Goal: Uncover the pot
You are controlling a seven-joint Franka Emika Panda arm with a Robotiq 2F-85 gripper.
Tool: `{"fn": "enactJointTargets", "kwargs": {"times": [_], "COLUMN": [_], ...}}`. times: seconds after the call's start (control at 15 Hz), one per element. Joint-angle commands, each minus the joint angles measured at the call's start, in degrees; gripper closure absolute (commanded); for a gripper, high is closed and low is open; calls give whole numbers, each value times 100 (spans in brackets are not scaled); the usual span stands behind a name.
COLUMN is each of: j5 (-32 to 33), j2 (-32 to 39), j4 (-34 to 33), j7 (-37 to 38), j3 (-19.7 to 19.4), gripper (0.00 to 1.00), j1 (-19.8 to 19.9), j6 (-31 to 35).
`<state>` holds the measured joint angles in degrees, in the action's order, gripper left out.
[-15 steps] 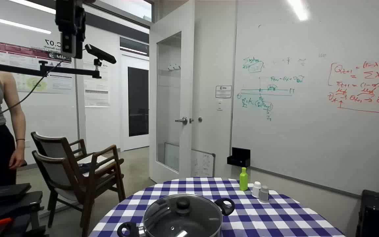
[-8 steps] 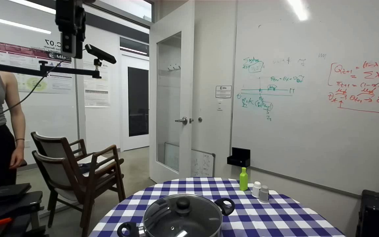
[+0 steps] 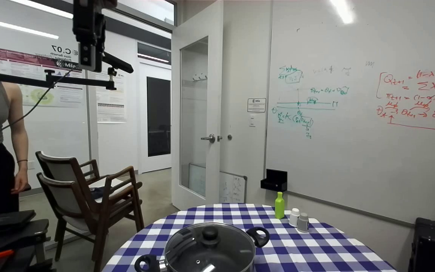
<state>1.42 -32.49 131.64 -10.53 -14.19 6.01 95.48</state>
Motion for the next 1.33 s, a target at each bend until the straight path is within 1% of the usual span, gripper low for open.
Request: {"fn": "enactJointTargets", "kwargs": {"times": [0.0, 0.07, 0.27, 0.4, 0.53, 0.73, 0.93, 1.13, 1.27], "j5": [58, 68, 83, 24, 68, 209, 295, 122, 109], "j2": [732, 976, 2015, 2713, 3462, 4427, 5185, 5734, 6035], "j4": [-258, -276, -428, -611, -909, -1418, -2030, -2523, -2734], "j7": [-51, -45, 70, 171, 398, 747, 1026, 1166, 1203], "j3": [107, 130, 219, 316, 465, 696, 840, 949, 992], "gripper": [0, 0, 0, 0, 0, 0, 0, 0, 0], "j1": [19, 10, 3, -20, -31, -99, -197, -253, -266], "j6": [635, 966, 1963, 2414, 2724, 2878, 2675, 2536, 2605]}}
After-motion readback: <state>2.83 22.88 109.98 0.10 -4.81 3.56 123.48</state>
